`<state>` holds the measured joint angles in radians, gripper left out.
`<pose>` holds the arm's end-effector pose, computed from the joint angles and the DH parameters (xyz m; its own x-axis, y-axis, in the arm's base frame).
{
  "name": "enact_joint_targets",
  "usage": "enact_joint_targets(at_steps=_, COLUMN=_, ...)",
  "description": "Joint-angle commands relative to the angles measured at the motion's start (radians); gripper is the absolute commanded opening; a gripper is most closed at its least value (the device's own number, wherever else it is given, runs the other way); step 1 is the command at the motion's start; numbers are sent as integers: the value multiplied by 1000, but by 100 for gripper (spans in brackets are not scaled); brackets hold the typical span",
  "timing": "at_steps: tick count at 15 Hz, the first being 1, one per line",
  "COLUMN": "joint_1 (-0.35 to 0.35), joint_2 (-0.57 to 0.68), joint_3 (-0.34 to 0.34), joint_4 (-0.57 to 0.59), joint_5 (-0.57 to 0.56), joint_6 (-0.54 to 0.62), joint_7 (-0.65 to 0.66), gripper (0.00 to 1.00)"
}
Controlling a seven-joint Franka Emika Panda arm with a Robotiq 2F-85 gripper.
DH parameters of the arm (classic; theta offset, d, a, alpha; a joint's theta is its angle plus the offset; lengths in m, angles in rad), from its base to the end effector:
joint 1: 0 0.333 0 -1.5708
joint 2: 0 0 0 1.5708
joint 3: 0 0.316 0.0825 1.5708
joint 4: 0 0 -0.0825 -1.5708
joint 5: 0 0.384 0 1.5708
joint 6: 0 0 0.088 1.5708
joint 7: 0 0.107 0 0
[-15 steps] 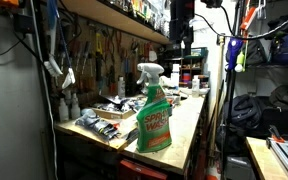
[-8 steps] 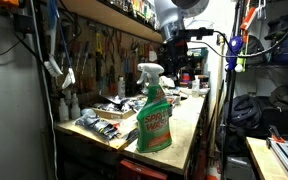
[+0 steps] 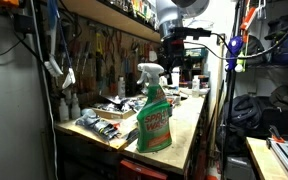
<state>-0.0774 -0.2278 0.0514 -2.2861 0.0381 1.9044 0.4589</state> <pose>0.4575 -0.0086 0.4331 0.8651 -0.4794 -0.1475 -0.4778 -0.8771 0.0483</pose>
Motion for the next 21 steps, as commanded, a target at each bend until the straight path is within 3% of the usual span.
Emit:
enact_joint_targets(at_steps=1, joint_1=6, joint_2=-16, joint_3=-38, joint_4=-80, joint_5=114, joint_6=210, joint_7=-13, gripper=100)
enact_joint_targets(at_steps=3, joint_1=4, joint_2=-16, joint_3=-35, joint_4=-130, joint_5=100, joint_6=384, joint_7=-18, gripper=100)
enact_joint_targets(at_steps=6, joint_1=-12, joint_2=-1, joint_3=-13, joint_4=-191, joint_5=-20, joint_6=559, joint_7=17, gripper=100)
enact_joint_targets(at_steps=7, joint_1=1, joint_2=9, joint_3=-30, joint_4=-137, joint_5=35, joint_6=480, joint_7=-7, gripper=100)
enact_joint_targets(at_steps=17, joint_1=-1, joint_2=27, joint_3=-22, joint_4=-148, joint_5=15, joint_6=538, joint_7=16, gripper=100)
enact_joint_targets(at_steps=20, joint_1=-17, joint_2=60, joint_3=0, joint_4=-165, joint_5=-91, joint_6=599, joint_7=74, gripper=98)
enact_joint_targets(at_steps=21, joint_1=-21, joint_2=76, joint_3=6, joint_4=-167, joint_5=-131, joint_6=615, joint_7=112, gripper=91)
